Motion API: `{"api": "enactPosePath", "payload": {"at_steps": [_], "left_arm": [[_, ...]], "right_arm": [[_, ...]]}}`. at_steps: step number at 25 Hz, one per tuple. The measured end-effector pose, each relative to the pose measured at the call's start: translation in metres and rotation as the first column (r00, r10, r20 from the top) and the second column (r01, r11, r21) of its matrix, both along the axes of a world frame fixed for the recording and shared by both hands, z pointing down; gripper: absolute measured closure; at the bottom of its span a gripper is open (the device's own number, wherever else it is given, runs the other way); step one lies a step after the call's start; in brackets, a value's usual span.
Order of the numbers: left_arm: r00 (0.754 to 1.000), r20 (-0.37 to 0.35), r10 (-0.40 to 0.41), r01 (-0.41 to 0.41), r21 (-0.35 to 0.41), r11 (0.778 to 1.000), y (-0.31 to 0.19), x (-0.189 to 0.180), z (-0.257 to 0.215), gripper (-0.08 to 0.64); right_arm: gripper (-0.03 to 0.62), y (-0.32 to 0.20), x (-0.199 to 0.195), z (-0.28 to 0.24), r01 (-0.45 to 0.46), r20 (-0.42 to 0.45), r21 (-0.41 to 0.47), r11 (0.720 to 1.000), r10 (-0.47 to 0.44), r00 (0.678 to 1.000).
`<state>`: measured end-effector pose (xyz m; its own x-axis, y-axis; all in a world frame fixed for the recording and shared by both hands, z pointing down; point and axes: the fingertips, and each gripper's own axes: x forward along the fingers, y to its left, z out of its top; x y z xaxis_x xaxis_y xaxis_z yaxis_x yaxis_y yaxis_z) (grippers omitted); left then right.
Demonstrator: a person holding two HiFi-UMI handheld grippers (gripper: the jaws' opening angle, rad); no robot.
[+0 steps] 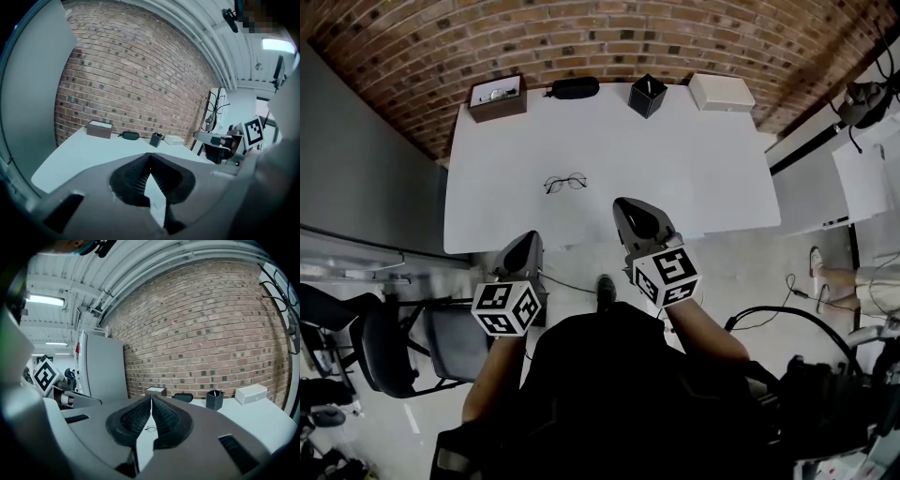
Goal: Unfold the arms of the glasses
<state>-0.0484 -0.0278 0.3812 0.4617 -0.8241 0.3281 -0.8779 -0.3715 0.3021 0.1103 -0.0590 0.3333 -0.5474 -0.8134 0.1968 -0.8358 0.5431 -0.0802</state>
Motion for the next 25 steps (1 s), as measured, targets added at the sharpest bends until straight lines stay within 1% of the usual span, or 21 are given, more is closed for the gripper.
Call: {"api": "enactPosePath", "payload": {"at_steps": [5, 11, 15, 18, 20, 23, 25], "left_arm": [[0.998, 0.051, -0.044, 0.045, -0.029, 0.999, -0.029, 0.012, 0.010, 0.552], [0.997, 0.050, -0.057, 0.061, -0.078, 0.995, -0.058, 0.012, 0.030, 0.552], [0.996, 0.073, -0.052, 0.059, -0.103, 0.993, -0.079, 0.005, 0.051, 0.552], [0.998, 0.042, -0.050, 0.055, -0.116, 0.992, -0.092, -0.003, 0.063, 0.552], [0.998, 0.027, -0.055, 0.058, -0.138, 0.989, -0.101, -0.009, 0.074, 0.552], [0.998, 0.046, -0.037, 0.043, -0.155, 0.987, -0.117, -0.015, 0.091, 0.552], [0.998, 0.053, -0.022, 0.030, -0.158, 0.987, -0.128, -0.018, 0.101, 0.552]], "right_arm": [[0.581, -0.030, 0.006, 0.019, 0.074, -0.010, -0.046, 0.996, -0.075, 0.997], [0.581, -0.063, -0.001, 0.052, 0.111, -0.031, -0.111, 0.988, -0.116, 0.993], [0.581, -0.079, -0.010, 0.080, 0.114, -0.054, -0.180, 0.977, -0.126, 0.991], [0.581, -0.093, -0.019, 0.098, 0.110, -0.080, -0.216, 0.970, -0.130, 0.988], [0.580, -0.103, -0.024, 0.112, 0.095, -0.097, -0.246, 0.965, -0.122, 0.988], [0.580, -0.115, -0.030, 0.134, 0.070, -0.115, -0.294, 0.953, -0.108, 0.988], [0.578, -0.122, -0.036, 0.152, 0.064, -0.137, -0.324, 0.944, -0.113, 0.984]]}}
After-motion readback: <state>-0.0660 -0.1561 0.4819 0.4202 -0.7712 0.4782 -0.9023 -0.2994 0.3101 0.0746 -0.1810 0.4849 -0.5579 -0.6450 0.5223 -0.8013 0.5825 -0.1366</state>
